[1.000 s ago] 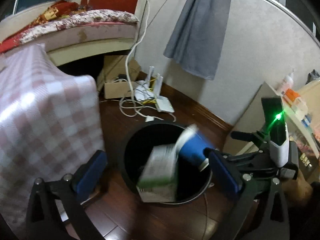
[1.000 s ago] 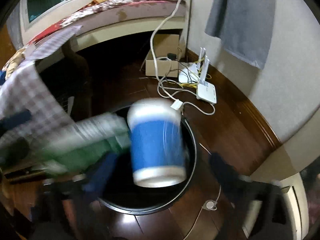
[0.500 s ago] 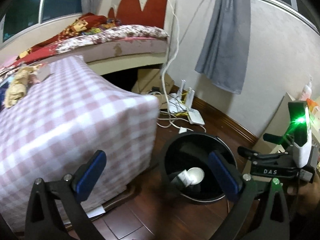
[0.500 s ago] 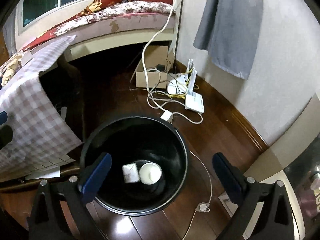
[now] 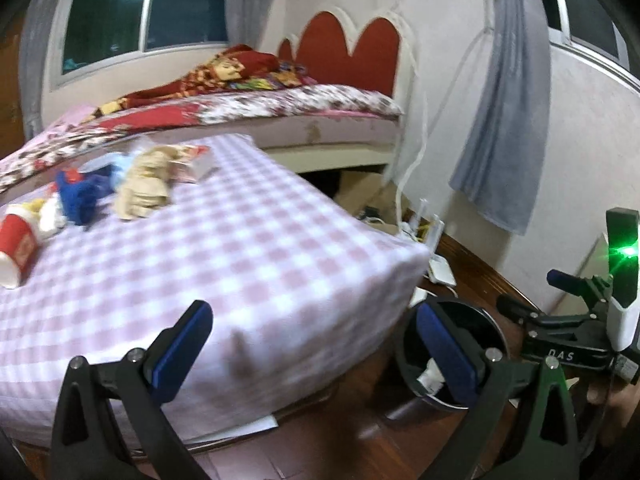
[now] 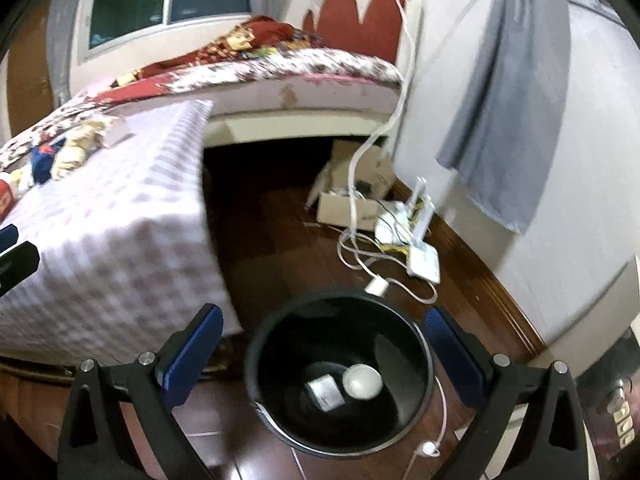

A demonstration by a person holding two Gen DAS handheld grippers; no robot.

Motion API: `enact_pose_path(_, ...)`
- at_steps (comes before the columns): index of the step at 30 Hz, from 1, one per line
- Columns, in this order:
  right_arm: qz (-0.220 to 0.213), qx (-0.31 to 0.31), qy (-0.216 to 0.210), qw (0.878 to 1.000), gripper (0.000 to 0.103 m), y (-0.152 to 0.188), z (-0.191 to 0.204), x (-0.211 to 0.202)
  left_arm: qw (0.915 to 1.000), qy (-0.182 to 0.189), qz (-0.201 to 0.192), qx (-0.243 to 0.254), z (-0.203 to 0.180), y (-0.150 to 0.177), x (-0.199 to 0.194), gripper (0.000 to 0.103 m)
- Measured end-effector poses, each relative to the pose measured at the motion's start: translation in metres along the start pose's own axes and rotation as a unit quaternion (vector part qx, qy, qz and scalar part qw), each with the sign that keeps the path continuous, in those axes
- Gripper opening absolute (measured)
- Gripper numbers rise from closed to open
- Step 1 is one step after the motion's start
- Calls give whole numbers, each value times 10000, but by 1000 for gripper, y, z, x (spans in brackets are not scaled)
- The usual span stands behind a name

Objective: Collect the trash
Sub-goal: 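Move both tools back over the tablecloth toward the remaining items, then grasp the beige cloth with the right tool while the left tool grasps the red paper cup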

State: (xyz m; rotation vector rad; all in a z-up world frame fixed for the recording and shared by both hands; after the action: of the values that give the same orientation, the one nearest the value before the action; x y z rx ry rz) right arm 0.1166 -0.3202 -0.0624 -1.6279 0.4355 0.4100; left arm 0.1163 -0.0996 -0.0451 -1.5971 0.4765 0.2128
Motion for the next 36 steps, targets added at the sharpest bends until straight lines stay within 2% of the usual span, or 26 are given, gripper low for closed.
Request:
enact_pose_path(11, -476, -301, -750, 9956, 102, -46, 96, 7, 9956, -846, -223, -321, 88, -6, -27, 102)
enact_pose_path(24, -656, -742, -1521, 9834, 102, -68, 204, 12, 9778, -1926, -376, -733, 206, -6, -58, 102)
enact_pose_path(31, -668, -918, -1830, 9765, 102, -102, 253, 33, 9693, -2284, -274, -863, 262, -21, -43, 102)
enact_pose_path(34, -568, -1039, -1985, 9729, 102, -116, 275, 50, 9680, -2331, -126, -926, 277, -24, -30, 102)
enact_pose_path(36, -307, -1160, -2016, 9721, 102, -125, 292, 68, 9678, -2298, -47, -1022, 287, -25, -21, 101)
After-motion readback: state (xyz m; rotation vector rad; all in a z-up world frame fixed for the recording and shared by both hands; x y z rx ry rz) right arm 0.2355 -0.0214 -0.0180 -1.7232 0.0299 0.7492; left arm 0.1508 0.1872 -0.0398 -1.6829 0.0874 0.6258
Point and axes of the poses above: each gripper's, at about its wrist camera, not at the fingertips, and x roughly the way its jaws point, z to its left, y to its underside, the point moved 2 cm from there along x, roughly the way its jaws point, and after that the axes turned 9 degrees about -z, right-handed, at the moved point
